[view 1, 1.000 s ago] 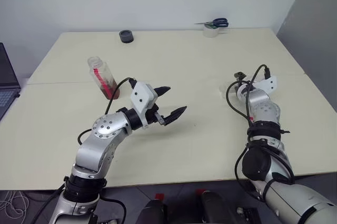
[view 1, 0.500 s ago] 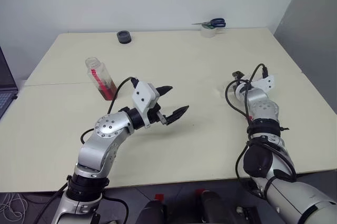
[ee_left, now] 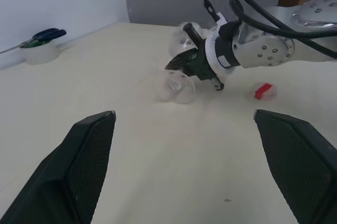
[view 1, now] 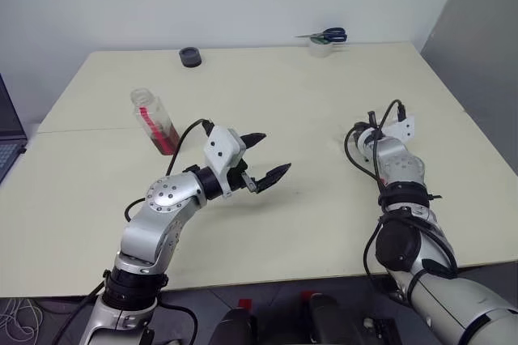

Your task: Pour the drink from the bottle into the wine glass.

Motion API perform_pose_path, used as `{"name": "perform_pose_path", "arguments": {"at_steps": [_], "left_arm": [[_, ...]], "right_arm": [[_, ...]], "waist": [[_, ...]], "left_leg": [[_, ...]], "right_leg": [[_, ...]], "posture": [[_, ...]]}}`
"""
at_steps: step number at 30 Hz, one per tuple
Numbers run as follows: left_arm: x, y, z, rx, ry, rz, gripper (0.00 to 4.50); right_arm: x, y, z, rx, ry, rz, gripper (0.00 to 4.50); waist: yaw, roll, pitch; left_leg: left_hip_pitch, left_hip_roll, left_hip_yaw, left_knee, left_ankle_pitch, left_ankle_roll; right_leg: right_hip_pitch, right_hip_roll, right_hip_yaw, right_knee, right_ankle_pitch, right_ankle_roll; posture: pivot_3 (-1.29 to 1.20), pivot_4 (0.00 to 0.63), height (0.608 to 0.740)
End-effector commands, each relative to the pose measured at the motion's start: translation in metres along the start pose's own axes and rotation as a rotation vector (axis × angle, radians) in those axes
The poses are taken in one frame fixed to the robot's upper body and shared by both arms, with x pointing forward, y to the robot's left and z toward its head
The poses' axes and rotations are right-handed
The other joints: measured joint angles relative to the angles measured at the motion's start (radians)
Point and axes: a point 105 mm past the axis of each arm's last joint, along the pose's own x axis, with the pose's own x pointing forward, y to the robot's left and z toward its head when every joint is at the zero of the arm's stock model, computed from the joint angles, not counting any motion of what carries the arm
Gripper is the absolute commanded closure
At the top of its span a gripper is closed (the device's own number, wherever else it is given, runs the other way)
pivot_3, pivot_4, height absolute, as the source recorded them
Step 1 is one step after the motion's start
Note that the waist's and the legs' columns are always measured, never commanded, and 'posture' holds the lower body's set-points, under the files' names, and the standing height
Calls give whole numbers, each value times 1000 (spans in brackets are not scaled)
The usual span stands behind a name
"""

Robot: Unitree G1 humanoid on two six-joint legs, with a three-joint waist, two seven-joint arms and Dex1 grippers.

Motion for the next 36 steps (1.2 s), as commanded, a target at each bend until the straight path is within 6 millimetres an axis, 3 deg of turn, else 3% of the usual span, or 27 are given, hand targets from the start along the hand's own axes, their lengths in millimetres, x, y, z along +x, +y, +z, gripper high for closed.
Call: {"name": "perform_pose_path", "arguments": {"at_steps": [1, 7, 11, 18, 28, 36], "left_arm": [[0, -2, 9, 22, -30, -15, 0], [-14, -1, -1, 15, 13, 1, 0], [-35, -8, -18, -23, 75, 12, 0], [-64, -30, -34, -71, 134, 26, 0], [-76, -36, -47, -103, 145, 51, 0], [-76, -39, -48, -131, 124, 29, 0]], "right_arm": [[-1, 1, 0, -118, -7, 11, 4255], [-8, 51, -9, -553, -82, 223, 4255], [-14, 65, -24, -851, -154, 333, 4255], [-22, 34, -40, -981, -130, 337, 4255], [-48, -28, -29, -1027, -61, 232, 4255], [-67, -36, -40, -1114, -8, 283, 4255]], "waist": [[1, 0, 0], [-3, 1, 0], [-6, 1, 1], [3, 1, 1], [30, 1, 0], [32, 0, 0]], "left_leg": [[0, 0, 0, 0, 0, 0], [0, 0, 1, -1, 0, 0], [-1, 0, 1, -2, 0, 0], [-2, 0, 0, -1, 0, 0], [0, 0, -4, -1, 0, 0], [0, 0, -5, -1, 0, 0]], "right_leg": [[0, 0, 0, 0, 0, 0], [-1, 0, 0, 0, 0, 0], [-3, 0, 1, 0, 0, 0], [-3, -1, 1, -1, 0, 0], [1, -1, -1, -3, 0, 0], [2, -1, -1, -3, 0, 0]], "posture": [[0, 150, 740], [0, 150, 740], [0, 150, 740], [0, 150, 740], [0, 150, 740], [0, 150, 740]]}}
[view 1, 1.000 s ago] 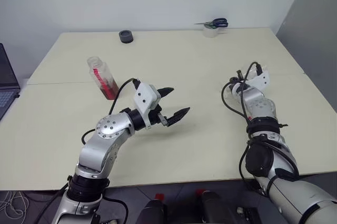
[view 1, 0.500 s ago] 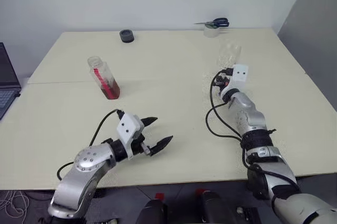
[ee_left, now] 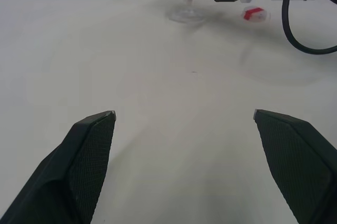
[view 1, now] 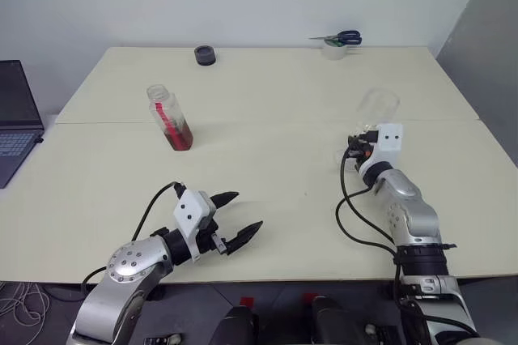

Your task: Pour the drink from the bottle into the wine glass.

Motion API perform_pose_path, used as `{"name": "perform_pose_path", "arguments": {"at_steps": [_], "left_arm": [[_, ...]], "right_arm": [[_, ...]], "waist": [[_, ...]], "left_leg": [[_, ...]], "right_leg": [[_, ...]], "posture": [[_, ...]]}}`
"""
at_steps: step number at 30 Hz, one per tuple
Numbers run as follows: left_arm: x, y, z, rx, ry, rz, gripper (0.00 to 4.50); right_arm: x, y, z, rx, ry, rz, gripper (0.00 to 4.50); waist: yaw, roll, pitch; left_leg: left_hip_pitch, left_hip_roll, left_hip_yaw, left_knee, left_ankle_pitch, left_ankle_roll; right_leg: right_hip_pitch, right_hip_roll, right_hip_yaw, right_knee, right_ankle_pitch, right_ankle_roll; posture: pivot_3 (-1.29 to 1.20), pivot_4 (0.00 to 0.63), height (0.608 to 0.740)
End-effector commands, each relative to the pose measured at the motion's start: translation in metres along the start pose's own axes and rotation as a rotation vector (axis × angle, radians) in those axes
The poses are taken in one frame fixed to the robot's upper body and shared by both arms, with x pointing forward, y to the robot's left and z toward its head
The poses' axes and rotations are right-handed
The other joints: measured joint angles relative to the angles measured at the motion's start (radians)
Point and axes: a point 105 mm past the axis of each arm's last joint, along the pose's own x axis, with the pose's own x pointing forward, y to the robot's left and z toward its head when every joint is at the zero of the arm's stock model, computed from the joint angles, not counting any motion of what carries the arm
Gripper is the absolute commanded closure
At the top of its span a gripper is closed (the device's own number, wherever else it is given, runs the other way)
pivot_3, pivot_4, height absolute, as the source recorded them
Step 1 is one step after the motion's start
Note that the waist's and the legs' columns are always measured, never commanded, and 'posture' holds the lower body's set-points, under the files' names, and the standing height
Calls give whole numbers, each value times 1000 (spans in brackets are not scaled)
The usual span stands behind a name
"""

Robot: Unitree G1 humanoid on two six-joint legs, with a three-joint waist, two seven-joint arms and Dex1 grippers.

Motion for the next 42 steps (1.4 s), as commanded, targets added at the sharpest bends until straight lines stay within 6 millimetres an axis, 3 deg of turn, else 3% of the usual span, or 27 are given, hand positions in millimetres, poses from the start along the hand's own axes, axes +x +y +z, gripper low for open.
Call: {"name": "perform_pose_path", "arguments": {"at_steps": [1, 11, 16, 20, 24, 29, 35, 42], "left_arm": [[0, 0, 10, 18, -50, -11, 0], [0, -4, 17, 0, -55, -84, 0], [1, 10, 26, -26, -80, -5, 0], [-6, 20, 31, -34, -92, 71, 0], [-20, 28, 31, -13, -76, 163, 0], [-37, 28, 32, 12, -59, 276, 0], [-54, 23, 31, 63, -60, 411, 0], [-57, 23, 30, 56, -63, 456, 0]], "right_arm": [[-8, 2, -22, -39, 90, 18, 4255], [-9, 52, -25, -230, 64, 245, 4255], [20, 81, 5, -300, -73, 326, 4255], [49, 116, 30, -308, -167, 390, 4255], [63, 149, 36, -281, -195, 447, 4255], [67, 182, 30, -262, -187, 526, 4255], [64, 199, 12, -242, -129, 579, 4255], [63, 200, 5, -237, -109, 586, 4255]], "waist": [[0, 0, 0], [-9, 0, 0], [-35, -1, 0], [-46, 0, 2], [-46, 0, 2], [-35, 0, 2], [-31, 1, 2], [-32, 1, 2]], "left_leg": [[0, 0, 0, 0, 0, 0], [1, 1, 0, -1, 0, 0], [4, 3, 4, -1, 0, 0], [5, 7, 8, -1, 0, 0], [3, 11, 7, -2, 0, -2], [0, 11, 7, -1, -1, -3], [0, 11, 7, -1, -1, -3], [1, 12, 6, -1, -1, -3]], "right_leg": [[0, 0, 0, 0, 0, 0], [0, 1, 0, 0, 0, 0], [0, 3, 1, 1, 1, -1], [-2, 6, 1, 2, 3, -5], [-3, 9, 1, 0, 3, -6], [-4, 9, 1, -2, 3, -6], [-4, 9, 1, -2, 4, -6], [-4, 10, 1, 0, 4, -7]], "posture": [[0, 150, 740], [0, 150, 740], [0, 150, 740], [0, 150, 740], [0, 150, 740], [0, 150, 740], [0, 150, 740], [0, 150, 740]]}}
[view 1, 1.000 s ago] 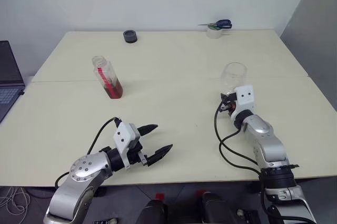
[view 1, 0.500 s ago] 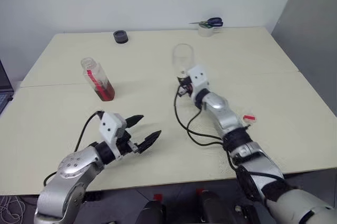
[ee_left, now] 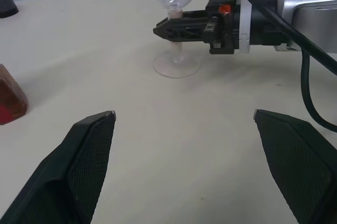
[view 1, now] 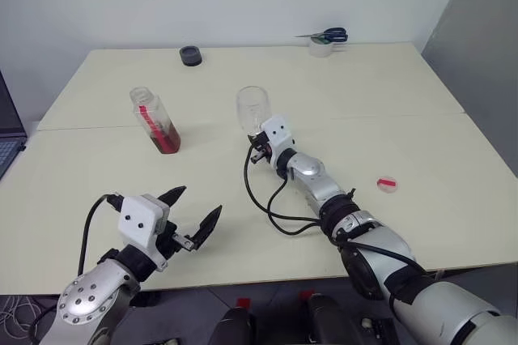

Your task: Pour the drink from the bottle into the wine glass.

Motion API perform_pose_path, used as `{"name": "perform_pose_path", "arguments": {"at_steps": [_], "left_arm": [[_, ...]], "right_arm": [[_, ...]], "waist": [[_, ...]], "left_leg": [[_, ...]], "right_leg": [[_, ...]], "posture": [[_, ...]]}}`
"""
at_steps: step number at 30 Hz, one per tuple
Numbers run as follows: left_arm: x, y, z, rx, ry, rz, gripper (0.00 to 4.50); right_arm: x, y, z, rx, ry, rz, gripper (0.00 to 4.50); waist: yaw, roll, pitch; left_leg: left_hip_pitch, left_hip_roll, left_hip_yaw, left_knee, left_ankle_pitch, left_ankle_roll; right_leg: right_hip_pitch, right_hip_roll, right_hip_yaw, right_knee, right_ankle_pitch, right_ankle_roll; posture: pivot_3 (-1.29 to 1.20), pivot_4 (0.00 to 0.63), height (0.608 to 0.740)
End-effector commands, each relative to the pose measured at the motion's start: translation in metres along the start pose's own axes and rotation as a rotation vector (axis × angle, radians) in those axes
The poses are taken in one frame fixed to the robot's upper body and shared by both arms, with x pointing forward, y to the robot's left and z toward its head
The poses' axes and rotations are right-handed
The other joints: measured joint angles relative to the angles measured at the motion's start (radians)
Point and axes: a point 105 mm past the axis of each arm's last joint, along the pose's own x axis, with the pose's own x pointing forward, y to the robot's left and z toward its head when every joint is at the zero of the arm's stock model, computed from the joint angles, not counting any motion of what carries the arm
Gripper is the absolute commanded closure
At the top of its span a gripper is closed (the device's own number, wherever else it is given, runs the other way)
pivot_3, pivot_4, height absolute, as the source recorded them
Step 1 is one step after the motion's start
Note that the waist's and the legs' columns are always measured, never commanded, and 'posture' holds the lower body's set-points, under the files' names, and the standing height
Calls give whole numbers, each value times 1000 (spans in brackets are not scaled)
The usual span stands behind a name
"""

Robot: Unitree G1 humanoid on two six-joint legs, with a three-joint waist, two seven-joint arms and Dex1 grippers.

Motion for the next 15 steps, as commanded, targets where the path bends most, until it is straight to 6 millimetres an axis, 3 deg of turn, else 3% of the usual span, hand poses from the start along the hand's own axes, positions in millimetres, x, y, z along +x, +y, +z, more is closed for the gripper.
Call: {"name": "perform_pose_path", "arguments": {"at_steps": [1, 9, 15], "left_arm": [[0, 0, 16, 35, -58, 14, 0], [5, 2, 14, 43, -47, -1, 0], [7, -1, 13, 36, -49, -19, 0]], "right_arm": [[4, 1, 14, -12, -46, 10, 4255], [0, 3, 0, -8, 8, 28, 4255], [-2, 0, -1, -20, 5, 25, 2306]], "waist": [[0, 0, 0], [0, 0, 0], [0, 0, 0]], "left_leg": [[0, 0, 0, 0, 0, 0], [0, 0, 0, 0, 0, 0], [0, 0, 0, 0, 0, 0]], "right_leg": [[0, 0, 0, 0, 0, 0], [0, 0, 0, 0, 0, 0], [0, 0, 0, 0, 0, 0]], "posture": [[0, 150, 740], [0, 150, 740], [0, 150, 740]]}}
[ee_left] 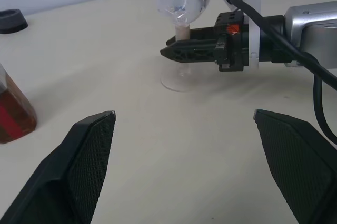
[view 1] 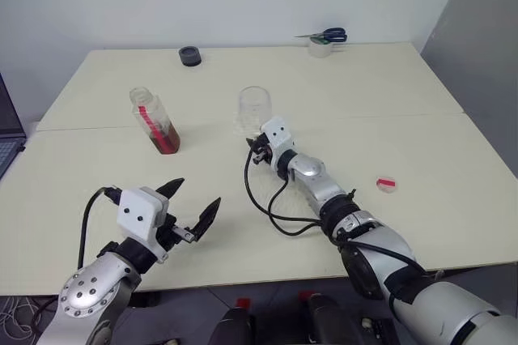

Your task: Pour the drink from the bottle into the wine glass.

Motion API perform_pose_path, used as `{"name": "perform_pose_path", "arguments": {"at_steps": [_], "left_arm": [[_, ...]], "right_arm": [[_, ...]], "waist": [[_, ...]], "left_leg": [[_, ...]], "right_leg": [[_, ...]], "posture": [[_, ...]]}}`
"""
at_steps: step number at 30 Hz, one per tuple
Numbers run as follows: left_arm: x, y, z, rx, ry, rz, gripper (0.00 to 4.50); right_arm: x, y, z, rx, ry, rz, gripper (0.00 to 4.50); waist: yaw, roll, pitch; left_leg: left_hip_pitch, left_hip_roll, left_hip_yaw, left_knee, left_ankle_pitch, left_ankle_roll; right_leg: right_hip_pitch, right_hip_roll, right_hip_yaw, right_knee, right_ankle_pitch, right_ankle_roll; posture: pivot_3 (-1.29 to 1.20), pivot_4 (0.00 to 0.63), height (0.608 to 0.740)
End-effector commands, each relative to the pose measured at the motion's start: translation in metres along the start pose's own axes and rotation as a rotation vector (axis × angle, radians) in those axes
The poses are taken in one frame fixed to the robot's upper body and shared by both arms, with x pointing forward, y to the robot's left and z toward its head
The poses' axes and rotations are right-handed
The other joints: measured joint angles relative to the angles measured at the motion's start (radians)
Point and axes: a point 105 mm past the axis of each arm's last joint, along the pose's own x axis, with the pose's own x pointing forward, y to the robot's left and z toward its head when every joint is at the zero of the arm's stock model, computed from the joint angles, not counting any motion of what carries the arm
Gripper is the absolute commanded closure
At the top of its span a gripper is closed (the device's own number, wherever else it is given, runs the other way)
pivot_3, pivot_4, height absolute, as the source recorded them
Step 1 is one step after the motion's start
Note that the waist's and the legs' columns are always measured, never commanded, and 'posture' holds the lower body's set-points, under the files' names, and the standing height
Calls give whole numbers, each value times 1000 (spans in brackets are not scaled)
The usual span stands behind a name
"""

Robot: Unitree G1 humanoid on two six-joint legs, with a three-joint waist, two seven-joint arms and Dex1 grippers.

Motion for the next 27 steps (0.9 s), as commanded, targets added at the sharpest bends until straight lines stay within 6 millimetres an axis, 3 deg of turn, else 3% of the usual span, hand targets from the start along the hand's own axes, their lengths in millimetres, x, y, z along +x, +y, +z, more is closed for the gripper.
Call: {"name": "perform_pose_path", "arguments": {"at_steps": [1, 6, 7, 14, 20, 24, 27], "left_arm": [[1, -3, 5, 16, -21, -16, 0], [2, -2, 1, 10, -17, -23, 0], [3, -2, 0, 8, -16, -25, 0], [9, 3, -17, -23, -21, 20, 0], [19, 11, -30, -49, -34, 96, 0], [25, 30, -33, -46, -45, 204, 0], [29, 46, -35, -40, -49, 320, 0]], "right_arm": [[1, 0, 9, -26, -29, 8, 1960], [-1, 0, 6, -15, -31, 12, 158], [-2, 0, 5, -14, -32, 11, 13], [-27, -16, -6, 4, -62, 7, 13], [-74, -39, -5, -32, -78, 9, 13], [-115, -45, 17, -79, -88, 81, 13], [-139, -39, 35, -139, -79, 164, 13]], "waist": [[0, 0, 0], [0, 0, 0], [0, 0, 0], [4, 0, 0], [10, 0, 0], [18, 0, 0], [22, 0, 0]], "left_leg": [[0, 0, 0, 0, 0, 0], [0, 0, 0, 0, 0, 0], [0, 0, 0, 0, 0, 0], [0, 0, 0, 0, 0, 0], [0, 0, 0, 1, 0, 0], [0, 0, -1, 1, 0, 0], [0, 1, 0, 1, 0, 1]], "right_leg": [[0, 0, 0, 0, 0, 0], [0, 0, 0, 0, 0, 0], [0, 0, 0, 0, 0, 0], [1, 0, 0, 0, 0, 0], [1, 0, 0, -1, 0, 0], [1, 0, 0, 0, 0, 0], [1, 0, 0, -1, 0, 0]], "posture": [[0, 150, 740], [0, 150, 740], [0, 150, 740], [0, 150, 740], [0, 150, 740], [0, 150, 740], [0, 150, 740]]}}
